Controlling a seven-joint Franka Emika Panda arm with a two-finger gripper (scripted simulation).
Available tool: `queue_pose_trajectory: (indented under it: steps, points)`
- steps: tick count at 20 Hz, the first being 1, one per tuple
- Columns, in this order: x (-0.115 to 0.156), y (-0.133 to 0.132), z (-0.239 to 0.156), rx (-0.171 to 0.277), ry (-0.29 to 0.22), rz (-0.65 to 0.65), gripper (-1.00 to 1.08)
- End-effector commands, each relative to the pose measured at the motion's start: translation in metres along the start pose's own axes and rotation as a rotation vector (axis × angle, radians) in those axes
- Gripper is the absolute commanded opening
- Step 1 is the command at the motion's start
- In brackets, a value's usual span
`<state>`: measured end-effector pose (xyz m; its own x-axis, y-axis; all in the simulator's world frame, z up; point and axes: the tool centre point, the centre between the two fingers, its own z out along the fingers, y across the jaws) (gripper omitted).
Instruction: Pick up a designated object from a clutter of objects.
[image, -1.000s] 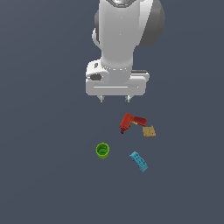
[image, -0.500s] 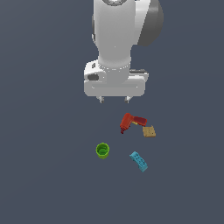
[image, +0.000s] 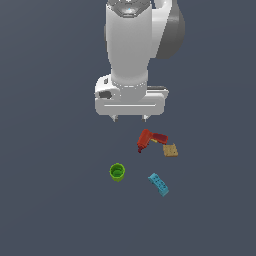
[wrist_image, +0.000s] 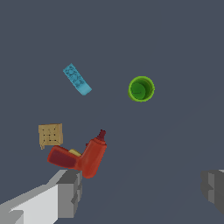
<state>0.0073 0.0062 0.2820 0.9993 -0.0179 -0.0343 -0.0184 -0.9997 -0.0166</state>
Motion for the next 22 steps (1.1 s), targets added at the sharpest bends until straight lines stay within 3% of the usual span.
queue_pose_trajectory:
  steps: [1, 22]
  points:
    - [0.007, 0.002, 0.008, -0.001, 0.001, 0.003, 1.00]
    - [0.094, 0.045, 0.154, -0.013, 0.030, 0.035, 1.00]
